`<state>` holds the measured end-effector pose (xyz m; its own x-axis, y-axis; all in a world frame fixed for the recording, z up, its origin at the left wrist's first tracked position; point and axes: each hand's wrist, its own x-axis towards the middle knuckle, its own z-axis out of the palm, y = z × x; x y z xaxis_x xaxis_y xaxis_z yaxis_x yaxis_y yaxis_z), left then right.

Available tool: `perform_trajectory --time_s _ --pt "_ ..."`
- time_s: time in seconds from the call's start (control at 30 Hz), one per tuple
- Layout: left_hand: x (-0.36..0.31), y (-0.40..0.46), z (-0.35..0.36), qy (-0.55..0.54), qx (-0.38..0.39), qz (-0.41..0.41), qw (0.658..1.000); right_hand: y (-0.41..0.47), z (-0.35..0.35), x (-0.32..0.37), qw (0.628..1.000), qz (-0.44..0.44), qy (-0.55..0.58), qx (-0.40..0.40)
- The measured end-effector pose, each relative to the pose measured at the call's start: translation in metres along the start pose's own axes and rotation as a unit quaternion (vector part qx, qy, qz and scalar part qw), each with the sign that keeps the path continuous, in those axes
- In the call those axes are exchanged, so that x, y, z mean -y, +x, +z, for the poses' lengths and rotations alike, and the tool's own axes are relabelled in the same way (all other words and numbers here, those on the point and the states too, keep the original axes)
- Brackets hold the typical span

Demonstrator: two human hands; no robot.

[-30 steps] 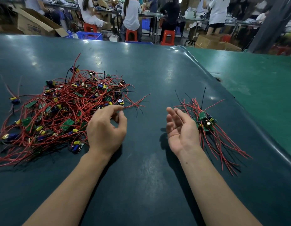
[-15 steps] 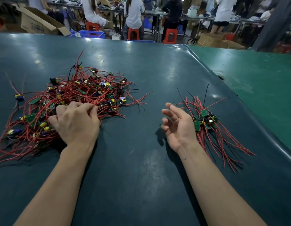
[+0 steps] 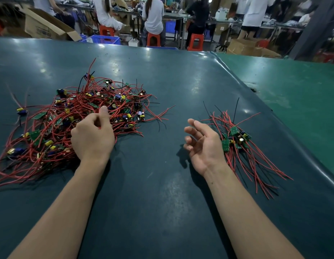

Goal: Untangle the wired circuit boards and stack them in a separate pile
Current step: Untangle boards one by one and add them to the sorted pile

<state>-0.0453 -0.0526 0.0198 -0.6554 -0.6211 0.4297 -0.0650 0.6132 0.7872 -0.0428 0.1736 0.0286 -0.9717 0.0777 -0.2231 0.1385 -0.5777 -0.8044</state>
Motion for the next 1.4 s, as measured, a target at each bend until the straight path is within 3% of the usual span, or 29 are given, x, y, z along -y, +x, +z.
perform_trajectory --time_s 0.13,0.23,0.33,0.47,0.57,0.77,0.87,0.97,1.03,1.13,1.3,1.4 --pt "0.001 0.001 -0.001 -0.029 0.005 0.032 0.999 0.001 0.000 -0.001 1.000 -0.001 0.002 0.001" --pt "-0.006 -0.006 -0.001 -0.111 -0.028 0.095 0.989 0.002 -0.002 -0.001 1.000 -0.006 -0.020 0.010" --pt "-0.015 -0.021 -0.001 -0.182 -0.054 0.220 0.957 0.002 0.004 -0.010 0.985 -0.057 -0.155 0.046" --pt "-0.029 -0.053 0.003 -0.254 0.123 0.333 0.900 -0.001 0.007 -0.028 0.888 -0.181 -0.393 0.154" --pt "-0.033 -0.069 0.008 -0.246 0.240 0.358 0.868 -0.001 0.006 -0.028 0.870 -0.235 -0.397 0.175" --pt "-0.031 -0.067 0.011 -0.277 0.290 0.296 0.867 0.001 0.009 -0.026 0.939 -0.198 -0.264 0.097" --pt "-0.026 -0.068 0.018 -0.253 0.331 0.195 0.888 0.004 0.011 -0.018 0.991 -0.112 -0.055 0.055" --pt "-0.022 -0.066 0.027 -0.164 0.357 0.156 0.906 0.001 0.009 -0.007 0.994 -0.045 0.077 0.056" --pt "-0.027 -0.063 0.029 -0.204 0.357 0.108 0.905 -0.001 0.008 -0.004 0.995 -0.016 0.076 0.067" --pt "-0.031 -0.060 0.025 -0.327 0.348 0.044 0.878 -0.004 0.010 -0.007 0.996 0.017 0.015 0.082" --pt "-0.030 -0.059 0.018 -0.326 0.344 0.096 0.875 -0.006 0.011 -0.008 0.994 0.058 -0.010 0.090" --pt "-0.032 -0.058 0.021 -0.323 0.320 0.077 0.887 -0.006 0.009 -0.007 0.993 0.056 -0.020 0.105"
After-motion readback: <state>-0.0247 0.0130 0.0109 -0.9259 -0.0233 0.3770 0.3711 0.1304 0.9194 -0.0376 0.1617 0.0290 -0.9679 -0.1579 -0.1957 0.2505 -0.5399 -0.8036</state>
